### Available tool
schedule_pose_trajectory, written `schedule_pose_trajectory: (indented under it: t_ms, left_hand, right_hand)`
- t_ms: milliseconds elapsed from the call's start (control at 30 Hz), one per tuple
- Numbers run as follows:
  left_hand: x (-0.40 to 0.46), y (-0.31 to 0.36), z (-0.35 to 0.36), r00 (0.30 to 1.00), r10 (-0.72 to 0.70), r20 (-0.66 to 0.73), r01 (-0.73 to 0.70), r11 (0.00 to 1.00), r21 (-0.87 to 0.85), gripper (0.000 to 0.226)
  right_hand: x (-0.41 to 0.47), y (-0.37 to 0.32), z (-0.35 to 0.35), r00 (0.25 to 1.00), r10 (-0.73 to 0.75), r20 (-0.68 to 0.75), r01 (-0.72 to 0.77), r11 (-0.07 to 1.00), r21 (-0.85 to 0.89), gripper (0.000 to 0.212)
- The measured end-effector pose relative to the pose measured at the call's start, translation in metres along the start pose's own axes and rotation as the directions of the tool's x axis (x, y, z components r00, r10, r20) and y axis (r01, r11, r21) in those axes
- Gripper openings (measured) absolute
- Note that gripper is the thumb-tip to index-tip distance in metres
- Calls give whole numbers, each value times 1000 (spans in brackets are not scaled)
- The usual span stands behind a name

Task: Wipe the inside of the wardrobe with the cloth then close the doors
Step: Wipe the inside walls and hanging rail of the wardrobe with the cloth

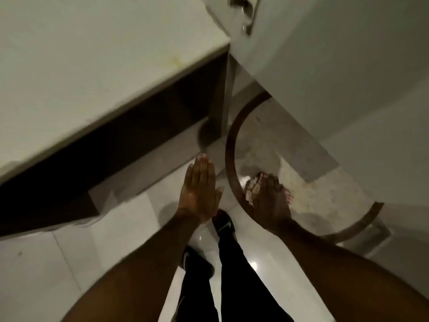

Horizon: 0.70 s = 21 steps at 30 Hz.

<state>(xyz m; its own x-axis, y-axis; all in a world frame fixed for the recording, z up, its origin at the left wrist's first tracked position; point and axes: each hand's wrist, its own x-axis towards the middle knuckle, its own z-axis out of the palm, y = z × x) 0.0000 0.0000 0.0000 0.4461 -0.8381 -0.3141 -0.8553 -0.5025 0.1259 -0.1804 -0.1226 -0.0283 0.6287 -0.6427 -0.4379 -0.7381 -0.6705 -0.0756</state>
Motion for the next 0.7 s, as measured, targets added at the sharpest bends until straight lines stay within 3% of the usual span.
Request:
schedule_pose_trajectory:
  t_ms: [33,133,200,267,333,467,567,700]
  left_hand:
    - [4,5,6,1000,-10,9,10,1000,19,76]
    - [11,16,21,1000,-14,7,14,1000,23,75]
    - [10,19,32,1000,5,24,-5,1000,11,75]
    - [5,17,34,999,5,33,-2,998,-66,78]
    - [-2,12,35,999,-20,40,24,994,-104,79]
    - [-15,-7,19,994,-94,55,97,993,-60,78]
    - [-25,-26,-6,993,-110,32,112,991,-79,79]
    - [-34,-45,-60,990,-101,-101,102,995,6,76]
  right_hand:
    - [3,3,7,999,5,-37,-5,1000,6,60]
    - [14,10,24,989,68,129,-81,992,97,82]
    - [17,12,38,992,110,69,-120,977,176,93]
    - [14,15,45,997,74,-13,-74,997,37,96]
    - [19,22,45,994,78,81,-76,997,-20,96]
    - [46,35,25,986,113,119,-115,993,15,64]
    - [53,28,-7,983,102,153,-121,986,119,52]
    - [28,-31,-52,998,28,-58,-12,964,264,50]
